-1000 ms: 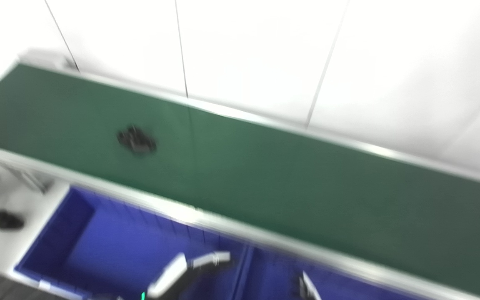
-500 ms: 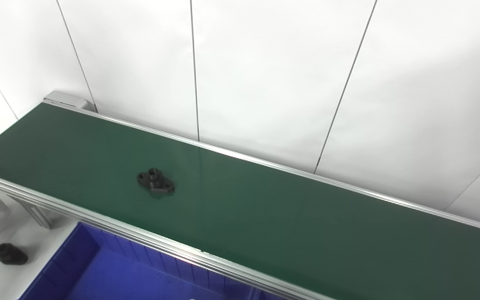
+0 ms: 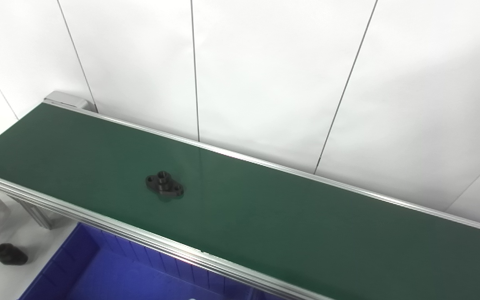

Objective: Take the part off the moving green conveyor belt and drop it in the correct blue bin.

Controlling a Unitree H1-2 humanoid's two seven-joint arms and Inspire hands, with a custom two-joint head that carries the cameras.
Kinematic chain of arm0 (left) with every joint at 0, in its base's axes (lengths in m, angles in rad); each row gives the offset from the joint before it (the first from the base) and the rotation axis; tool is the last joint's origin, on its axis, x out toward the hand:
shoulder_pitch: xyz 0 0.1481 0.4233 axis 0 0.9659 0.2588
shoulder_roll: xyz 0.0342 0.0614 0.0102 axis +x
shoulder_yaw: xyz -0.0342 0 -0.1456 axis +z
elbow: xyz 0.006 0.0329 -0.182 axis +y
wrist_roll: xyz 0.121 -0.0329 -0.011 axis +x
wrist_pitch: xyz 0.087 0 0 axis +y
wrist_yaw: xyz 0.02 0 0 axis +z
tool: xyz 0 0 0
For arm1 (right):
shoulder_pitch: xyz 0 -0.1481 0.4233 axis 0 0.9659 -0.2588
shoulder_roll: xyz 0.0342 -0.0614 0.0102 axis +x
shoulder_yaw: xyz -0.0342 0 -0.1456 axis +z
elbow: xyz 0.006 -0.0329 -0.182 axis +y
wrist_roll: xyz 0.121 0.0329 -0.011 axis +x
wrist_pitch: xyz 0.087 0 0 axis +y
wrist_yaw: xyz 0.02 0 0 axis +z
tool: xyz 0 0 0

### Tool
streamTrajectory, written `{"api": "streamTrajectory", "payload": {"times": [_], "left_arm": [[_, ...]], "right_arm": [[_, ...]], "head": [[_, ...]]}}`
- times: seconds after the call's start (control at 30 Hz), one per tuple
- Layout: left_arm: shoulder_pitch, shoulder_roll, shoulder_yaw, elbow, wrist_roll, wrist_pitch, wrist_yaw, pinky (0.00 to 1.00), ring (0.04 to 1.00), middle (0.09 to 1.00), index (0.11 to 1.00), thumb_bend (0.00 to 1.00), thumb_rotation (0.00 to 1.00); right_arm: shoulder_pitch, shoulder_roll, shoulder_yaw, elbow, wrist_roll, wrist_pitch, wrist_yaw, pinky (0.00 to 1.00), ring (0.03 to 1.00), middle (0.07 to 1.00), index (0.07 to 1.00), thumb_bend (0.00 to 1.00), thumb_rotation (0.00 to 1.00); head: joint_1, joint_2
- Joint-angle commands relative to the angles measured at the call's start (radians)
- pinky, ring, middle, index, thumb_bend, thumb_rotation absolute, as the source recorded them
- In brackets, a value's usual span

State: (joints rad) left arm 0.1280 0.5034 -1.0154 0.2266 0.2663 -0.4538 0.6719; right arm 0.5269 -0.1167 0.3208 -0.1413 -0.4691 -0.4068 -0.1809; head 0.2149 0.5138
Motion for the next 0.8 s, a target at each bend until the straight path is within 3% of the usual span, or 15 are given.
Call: {"api": "streamTrajectory", "payload": {"times": [0.0, 0.2, 0.37, 0.47, 0.57, 0.6, 0.67, 0.77], "left_arm": [[-0.014, 0.009, 0.001, -0.009, 0.01, -0.016, 0.023, 0.67, 0.756, 0.797, 0.786, 0.78, 0.64], [-0.011, 0.018, 0.009, -0.024, 0.003, -0.016, 0.018, 0.67, 0.755, 0.794, 0.784, 0.78, 0.65], [-0.009, 0.026, 0.028, -0.032, -0.01, -0.016, 0.002, 0.68, 0.756, 0.793, 0.787, 0.79, 0.65], [-0.012, 0.033, 0.035, -0.041, -0.004, -0.016, 0.009, 0.68, 0.757, 0.792, 0.788, 0.79, 0.65], [-0.012, 0.04, 0.041, -0.051, -0.01, -0.016, 0.007, 0.69, 0.763, 0.799, 0.796, 0.79, 0.65], [-0.011, 0.044, 0.044, -0.054, -0.011, -0.016, 0.007, 0.69, 0.764, 0.801, 0.798, 0.79, 0.65], [-0.011, 0.051, 0.045, -0.063, -0.017, -0.016, 0.009, 0.69, 0.764, 0.801, 0.801, 0.79, 0.65], [-0.014, 0.059, 0.044, -0.074, -0.015, -0.016, 0.016, 0.69, 0.766, 0.806, 0.81, 0.78, 0.64]], "right_arm": [[-0.006, -0.001, -0.005, -0.089, 0.034, -0.051, 0.008, 0.69, 0.813, 0.868, 0.902, 0.72, 0.14], [-0.032, 0.005, -0.038, -0.218, 0.073, 0.037, 0.066, 0.67, 0.806, 0.859, 0.907, 0.73, 0.22], [-0.075, 0.015, -0.071, -0.255, 0.087, 0.045, 0.091, 0.63, 0.763, 0.826, 0.877, 0.74, 0.23], [-0.107, 0.024, -0.088, -0.289, 0.08, 0.072, 0.112, 0.62, 0.762, 0.823, 0.874, 0.75, 0.25], [-0.131, 0.039, -0.102, -0.32, 0.05, 0.107, 0.127, 0.63, 0.756, 0.813, 0.867, 0.78, 0.3], [-0.142, 0.045, -0.105, -0.329, 0.04, 0.119, 0.132, 0.63, 0.753, 0.811, 0.865, 0.78, 0.31], [-0.165, 0.05, -0.111, -0.342, 0.034, 0.14, 0.146, 0.64, 0.751, 0.813, 0.862, 0.78, 0.29], [-0.185, 0.058, -0.115, -0.374, 0.028, 0.192, 0.174, 0.65, 0.759, 0.824, 0.86, 0.78, 0.27]], "head": [[-0.018, 0.011], [-0.102, 0.038], [-0.178, 0.061], [-0.25, 0.098], [-0.276, 0.109], [-0.321, 0.114], [-0.347, 0.15], [-0.381, 0.175]]}}
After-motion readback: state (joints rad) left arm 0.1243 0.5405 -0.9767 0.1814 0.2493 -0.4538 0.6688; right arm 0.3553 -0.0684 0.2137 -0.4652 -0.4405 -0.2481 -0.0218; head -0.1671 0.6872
